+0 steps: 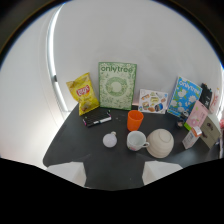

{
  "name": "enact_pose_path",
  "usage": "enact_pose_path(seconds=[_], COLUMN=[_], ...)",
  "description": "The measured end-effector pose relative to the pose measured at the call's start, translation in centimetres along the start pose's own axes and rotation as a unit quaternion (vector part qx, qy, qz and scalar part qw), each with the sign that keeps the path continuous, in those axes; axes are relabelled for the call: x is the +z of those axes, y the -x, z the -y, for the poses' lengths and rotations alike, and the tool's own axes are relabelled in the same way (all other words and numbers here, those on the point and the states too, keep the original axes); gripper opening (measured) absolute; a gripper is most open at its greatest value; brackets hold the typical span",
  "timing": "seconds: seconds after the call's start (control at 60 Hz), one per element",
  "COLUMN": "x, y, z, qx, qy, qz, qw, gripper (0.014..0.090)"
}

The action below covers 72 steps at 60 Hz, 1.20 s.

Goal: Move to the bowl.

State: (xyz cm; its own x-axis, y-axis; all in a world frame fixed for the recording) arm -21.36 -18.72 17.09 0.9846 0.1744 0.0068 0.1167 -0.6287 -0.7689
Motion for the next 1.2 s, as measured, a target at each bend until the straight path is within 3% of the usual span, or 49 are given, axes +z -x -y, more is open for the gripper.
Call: enact_pose_path(seconds=[0.3, 0.617, 0.833, 1.2], x=[-1.0, -0.8, 2.9, 10.5], y=[0.2, -10.4, -17.9, -21.7], z=[-2.1, -8.6, -7.5, -5.2], qx=[0.001, 0.002, -0.012, -0.001], qy=[0.006, 0.044, 0.021, 0.015], qz=[0.003, -0.047, -0.059, -0.046], qw=[1.000, 0.998, 0.998, 0.999], gripper=[0.0858, 0.0859, 0.0859, 0.0856])
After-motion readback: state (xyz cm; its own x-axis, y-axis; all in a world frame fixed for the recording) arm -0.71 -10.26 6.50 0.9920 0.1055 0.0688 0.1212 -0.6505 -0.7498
